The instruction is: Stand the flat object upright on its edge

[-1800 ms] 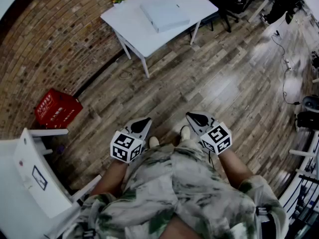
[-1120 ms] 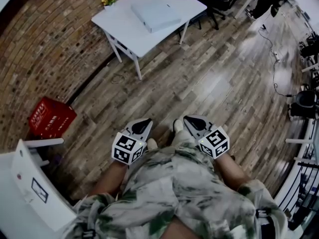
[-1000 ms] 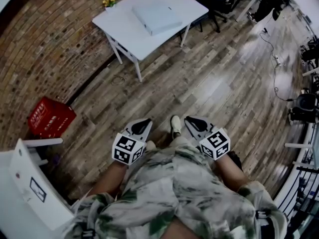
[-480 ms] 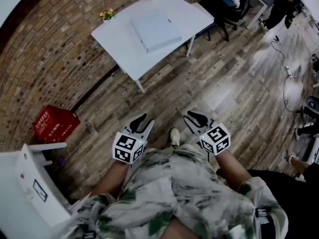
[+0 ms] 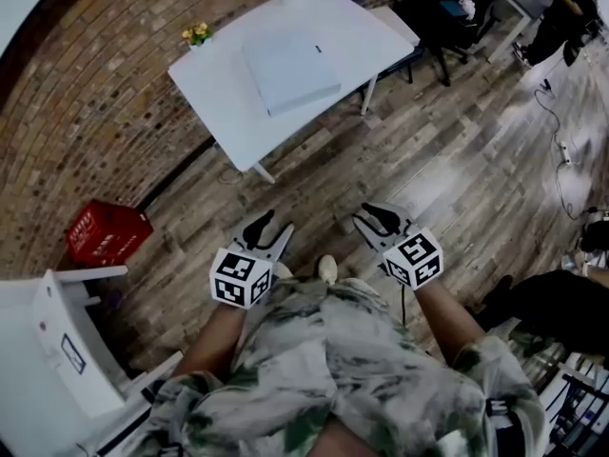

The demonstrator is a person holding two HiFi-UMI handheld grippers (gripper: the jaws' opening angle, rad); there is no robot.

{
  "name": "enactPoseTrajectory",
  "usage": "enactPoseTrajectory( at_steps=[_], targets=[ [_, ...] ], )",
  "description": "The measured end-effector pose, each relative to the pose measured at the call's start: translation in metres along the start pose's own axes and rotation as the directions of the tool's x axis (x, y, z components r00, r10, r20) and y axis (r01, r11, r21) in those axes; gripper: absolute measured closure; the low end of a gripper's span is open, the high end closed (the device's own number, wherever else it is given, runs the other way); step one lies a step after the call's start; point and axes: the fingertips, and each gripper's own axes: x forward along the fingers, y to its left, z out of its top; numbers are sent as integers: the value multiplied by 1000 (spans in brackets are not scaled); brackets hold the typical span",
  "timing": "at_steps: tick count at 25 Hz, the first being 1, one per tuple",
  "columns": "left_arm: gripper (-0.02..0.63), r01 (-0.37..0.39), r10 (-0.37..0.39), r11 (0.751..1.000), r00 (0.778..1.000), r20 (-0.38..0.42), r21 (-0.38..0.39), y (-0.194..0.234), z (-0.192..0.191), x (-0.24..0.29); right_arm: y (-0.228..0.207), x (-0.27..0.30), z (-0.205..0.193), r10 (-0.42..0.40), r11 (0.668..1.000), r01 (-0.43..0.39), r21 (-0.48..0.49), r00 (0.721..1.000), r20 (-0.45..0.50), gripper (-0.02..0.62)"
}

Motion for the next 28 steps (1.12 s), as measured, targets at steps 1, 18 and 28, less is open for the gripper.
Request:
enactPoseTrajectory(
  at_steps=[1,18,28],
  targets=[
    [426,-8,8,1000,1000,-6,-2,2,3,5,-7,2,2,5,1000,-5,4,1000,1,459],
    [426,25,-25,999,1000,-7,-27,88,73,104,-115,72,44,-31,994,35,108,999,-36,453],
    [426,62,-62,995,998,8,-74,181,124,154,-179,155,99,-58,989,68,133,995,-81,445]
  ],
)
